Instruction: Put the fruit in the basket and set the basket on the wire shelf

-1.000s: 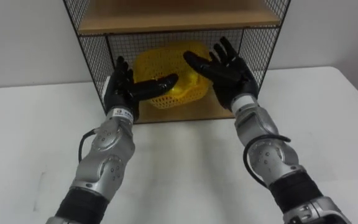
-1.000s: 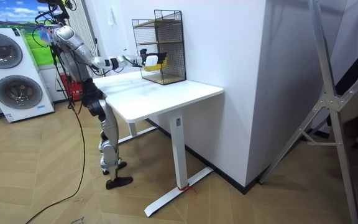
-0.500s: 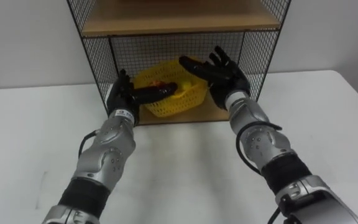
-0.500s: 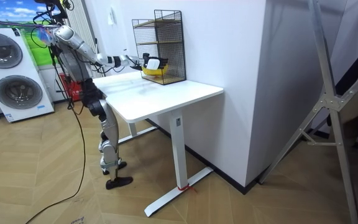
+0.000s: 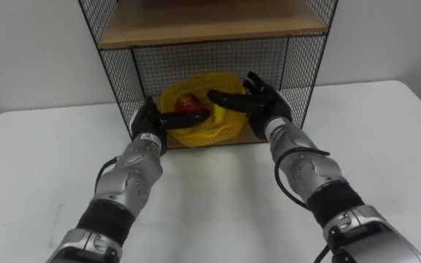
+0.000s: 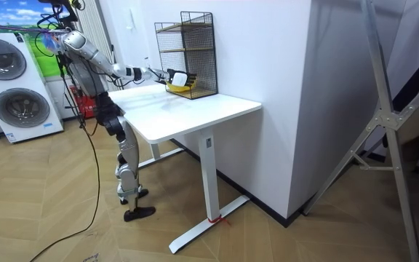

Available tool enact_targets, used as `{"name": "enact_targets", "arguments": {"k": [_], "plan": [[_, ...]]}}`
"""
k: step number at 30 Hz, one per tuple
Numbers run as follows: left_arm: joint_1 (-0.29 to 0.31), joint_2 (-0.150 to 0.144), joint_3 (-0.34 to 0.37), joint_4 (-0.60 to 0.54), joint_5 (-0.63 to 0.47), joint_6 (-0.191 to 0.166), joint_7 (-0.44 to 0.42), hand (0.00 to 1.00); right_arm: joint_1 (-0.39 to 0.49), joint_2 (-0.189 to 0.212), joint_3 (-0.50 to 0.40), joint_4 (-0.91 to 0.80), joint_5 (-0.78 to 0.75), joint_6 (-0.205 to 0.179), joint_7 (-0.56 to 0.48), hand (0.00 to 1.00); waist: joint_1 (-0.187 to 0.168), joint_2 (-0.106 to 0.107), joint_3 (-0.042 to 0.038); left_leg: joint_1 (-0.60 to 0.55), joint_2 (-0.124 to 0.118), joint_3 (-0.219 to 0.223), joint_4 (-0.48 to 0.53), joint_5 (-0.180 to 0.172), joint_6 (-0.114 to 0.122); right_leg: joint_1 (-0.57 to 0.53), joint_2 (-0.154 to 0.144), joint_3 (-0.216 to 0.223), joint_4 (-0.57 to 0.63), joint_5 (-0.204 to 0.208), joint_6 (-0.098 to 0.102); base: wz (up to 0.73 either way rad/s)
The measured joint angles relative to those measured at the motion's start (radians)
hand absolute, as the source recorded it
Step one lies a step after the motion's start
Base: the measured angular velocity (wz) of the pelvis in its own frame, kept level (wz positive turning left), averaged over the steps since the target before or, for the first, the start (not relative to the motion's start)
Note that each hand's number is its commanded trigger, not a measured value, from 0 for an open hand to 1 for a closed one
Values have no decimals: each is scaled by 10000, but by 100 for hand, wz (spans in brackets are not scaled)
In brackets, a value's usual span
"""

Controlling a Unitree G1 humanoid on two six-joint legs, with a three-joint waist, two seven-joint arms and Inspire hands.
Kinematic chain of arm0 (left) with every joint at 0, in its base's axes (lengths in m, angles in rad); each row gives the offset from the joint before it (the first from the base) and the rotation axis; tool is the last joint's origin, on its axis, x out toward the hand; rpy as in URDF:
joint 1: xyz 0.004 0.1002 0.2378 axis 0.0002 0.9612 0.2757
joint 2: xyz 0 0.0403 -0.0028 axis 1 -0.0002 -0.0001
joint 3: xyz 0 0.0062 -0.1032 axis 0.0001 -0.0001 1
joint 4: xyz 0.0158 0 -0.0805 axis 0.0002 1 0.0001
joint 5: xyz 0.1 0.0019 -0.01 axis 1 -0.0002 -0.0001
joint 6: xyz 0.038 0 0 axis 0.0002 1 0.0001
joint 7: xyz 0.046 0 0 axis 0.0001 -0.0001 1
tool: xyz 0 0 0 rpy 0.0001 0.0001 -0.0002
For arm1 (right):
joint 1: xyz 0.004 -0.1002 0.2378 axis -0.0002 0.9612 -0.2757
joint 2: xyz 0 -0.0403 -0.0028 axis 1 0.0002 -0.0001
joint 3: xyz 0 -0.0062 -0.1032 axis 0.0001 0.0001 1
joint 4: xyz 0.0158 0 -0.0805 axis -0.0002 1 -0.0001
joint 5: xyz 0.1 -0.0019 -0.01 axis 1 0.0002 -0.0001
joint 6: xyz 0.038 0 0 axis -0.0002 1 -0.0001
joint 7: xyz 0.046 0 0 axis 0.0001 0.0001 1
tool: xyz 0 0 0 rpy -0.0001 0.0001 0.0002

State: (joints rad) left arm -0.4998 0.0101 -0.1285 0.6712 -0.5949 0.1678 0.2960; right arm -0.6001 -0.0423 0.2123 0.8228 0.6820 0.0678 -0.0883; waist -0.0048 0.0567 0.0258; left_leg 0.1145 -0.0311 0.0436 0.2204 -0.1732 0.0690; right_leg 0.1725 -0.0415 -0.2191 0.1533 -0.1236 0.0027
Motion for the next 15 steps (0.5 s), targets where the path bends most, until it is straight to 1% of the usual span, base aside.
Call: {"name": "enact_targets", "arguments": {"k": [2,5,9,11,13,14,15], "plan": [[18,26,-2,15,-13,0,-95,0,40,-8,0,97,-193,0,106,0,1,3,-4,38,1,15,-3,27,3,8,0,43,21,4,0,-2],[47,65,-11,26,-14,3,-197,0,198,-20,8,226,-186,8,206,0,10,16,-68,69,9,57,-93,26,2,12,3,86,28,4,0,-5],[66,108,-19,181,-24,5,-313,0,395,-51,6,231,-159,11,374,0,5,1,-88,153,5,103,-193,71,-2,29,-37,120,47,4,0,-2],[76,128,-14,202,-21,15,-386,0,459,-65,3,232,-182,11,413,0,1,-44,-128,154,7,104,-189,72,-3,24,-59,121,55,2,-1,0],[78,219,-16,201,-7,16,-455,0,607,-106,-11,232,-176,12,572,0,-24,-116,-187,155,7,114,-172,72,-3,30,-59,127,60,2,-1,0],[78,246,-18,201,-4,16,-456,0,654,-120,-9,232,-181,18,595,0,-27,-139,-204,156,7,115,-171,72,-3,30,-59,127,65,2,-1,0],[78,302,-18,201,-3,16,-458,0,742,-166,-8,232,-182,117,637,0,-29,-170,-229,166,8,117,-169,72,-2,35,-61,129,83,3,-1,0]]}}
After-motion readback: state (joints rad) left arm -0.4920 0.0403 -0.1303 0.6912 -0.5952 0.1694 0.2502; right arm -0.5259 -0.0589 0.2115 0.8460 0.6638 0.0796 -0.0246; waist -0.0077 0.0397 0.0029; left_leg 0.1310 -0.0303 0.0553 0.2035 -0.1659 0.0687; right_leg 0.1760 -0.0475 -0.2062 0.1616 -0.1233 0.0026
